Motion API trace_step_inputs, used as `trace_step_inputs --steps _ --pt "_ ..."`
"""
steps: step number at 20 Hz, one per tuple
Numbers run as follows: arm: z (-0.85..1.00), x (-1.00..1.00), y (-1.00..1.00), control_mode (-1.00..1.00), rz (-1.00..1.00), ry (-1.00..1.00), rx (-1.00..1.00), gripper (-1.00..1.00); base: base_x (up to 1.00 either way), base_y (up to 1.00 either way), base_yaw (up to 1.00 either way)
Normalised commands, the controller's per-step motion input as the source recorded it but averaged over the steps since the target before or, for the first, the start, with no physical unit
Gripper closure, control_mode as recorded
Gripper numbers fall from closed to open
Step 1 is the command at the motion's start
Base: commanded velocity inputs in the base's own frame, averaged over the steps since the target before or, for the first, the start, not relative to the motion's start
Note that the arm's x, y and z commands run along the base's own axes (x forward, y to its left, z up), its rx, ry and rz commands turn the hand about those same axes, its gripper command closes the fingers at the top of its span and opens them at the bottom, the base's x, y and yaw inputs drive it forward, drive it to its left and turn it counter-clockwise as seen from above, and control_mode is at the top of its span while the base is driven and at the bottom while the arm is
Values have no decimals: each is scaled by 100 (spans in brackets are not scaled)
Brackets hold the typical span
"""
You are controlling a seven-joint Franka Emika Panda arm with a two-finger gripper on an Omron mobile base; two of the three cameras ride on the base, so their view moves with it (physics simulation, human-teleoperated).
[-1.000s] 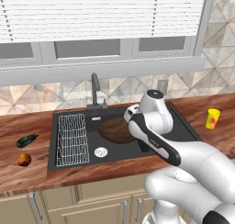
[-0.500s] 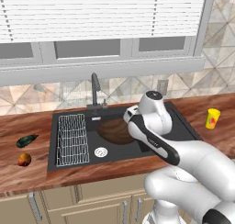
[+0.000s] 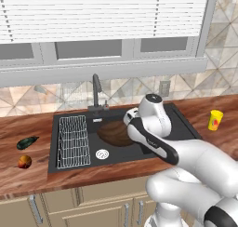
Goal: Remove the eggplant and peach from the sink. Then move the bowl and cup from the counter to the sink for washing.
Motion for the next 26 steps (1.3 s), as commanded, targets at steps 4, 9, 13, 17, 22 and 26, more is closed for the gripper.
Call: trace_step_inputs --steps 4,9,13,17,22,26 --pt "-7 12 1 -100 0 0 0 100 0 0 0" --pt "-8 6 0 -100 0 0 0 100 0 0 0" --pt "-7 4 0 -100 0 0 0 100 0 0 0" --pt "-8 1 0 -100 0 0 0 100 0 0 0" --pt "-7 1 -1 -100 0 0 0 100 0 0 0" --pt "-8 4 0 -100 0 0 0 100 0 0 0"
